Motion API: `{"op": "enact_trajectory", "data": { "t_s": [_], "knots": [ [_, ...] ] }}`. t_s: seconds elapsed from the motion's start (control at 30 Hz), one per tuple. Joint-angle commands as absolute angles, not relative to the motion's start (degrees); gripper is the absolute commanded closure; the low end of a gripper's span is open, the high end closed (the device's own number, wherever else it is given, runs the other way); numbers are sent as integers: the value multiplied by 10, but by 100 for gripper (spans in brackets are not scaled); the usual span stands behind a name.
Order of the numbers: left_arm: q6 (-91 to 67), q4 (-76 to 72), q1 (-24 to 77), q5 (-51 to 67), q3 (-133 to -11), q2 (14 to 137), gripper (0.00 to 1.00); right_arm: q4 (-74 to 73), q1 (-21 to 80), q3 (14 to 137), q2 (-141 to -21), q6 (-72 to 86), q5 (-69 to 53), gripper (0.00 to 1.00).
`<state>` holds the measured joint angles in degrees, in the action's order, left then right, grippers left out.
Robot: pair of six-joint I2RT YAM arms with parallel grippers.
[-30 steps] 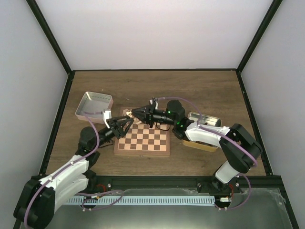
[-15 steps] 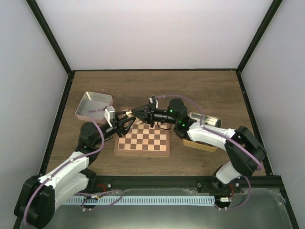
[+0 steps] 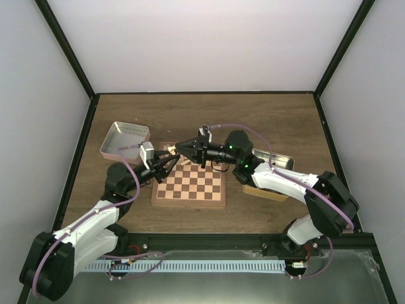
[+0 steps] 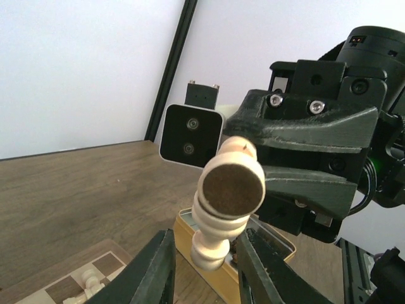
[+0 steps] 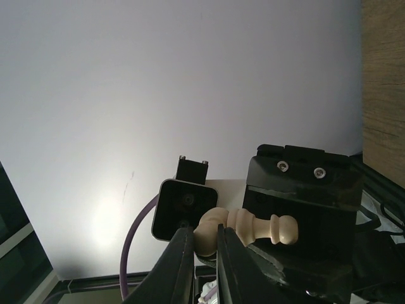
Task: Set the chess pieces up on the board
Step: Pick up the chess piece from the chessboard, then place the chess piece on the chessboard.
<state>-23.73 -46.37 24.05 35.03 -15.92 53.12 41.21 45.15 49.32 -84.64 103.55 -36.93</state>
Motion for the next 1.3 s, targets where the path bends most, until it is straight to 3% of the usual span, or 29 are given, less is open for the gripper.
{"op": "enact_trajectory", "data": {
  "t_s": [0.0, 0.27, 0.5, 0.7, 0.87, 1.0, 1.13, 1.27],
  "knots": [
    [-230, -500, 243, 351, -153, 525, 72, 418, 448, 497, -835, 1030, -378, 94],
    [-235, -525, 243, 364, -150, 529, 73, 416, 448, 495, -835, 1029, -379, 94],
    [-236, -534, 243, 363, -149, 530, 91, 411, 448, 494, -835, 1025, -377, 94],
    [-249, -496, 242, 353, -147, 518, 96, 357, 441, 499, -814, 974, -335, 94],
    [-280, -388, 243, 322, -157, 490, 96, 243, 408, 518, -782, 862, -251, 94],
    [-303, -273, 242, 308, -180, 466, 96, 78, 380, 584, -769, 663, -165, 92],
    [-292, -184, 243, 305, -216, 465, 96, -100, 378, 650, -788, 463, -29, 91],
    [-282, -166, 243, 306, -232, 479, 96, -202, 378, 673, -827, 366, 54, 91]
  ]
}}
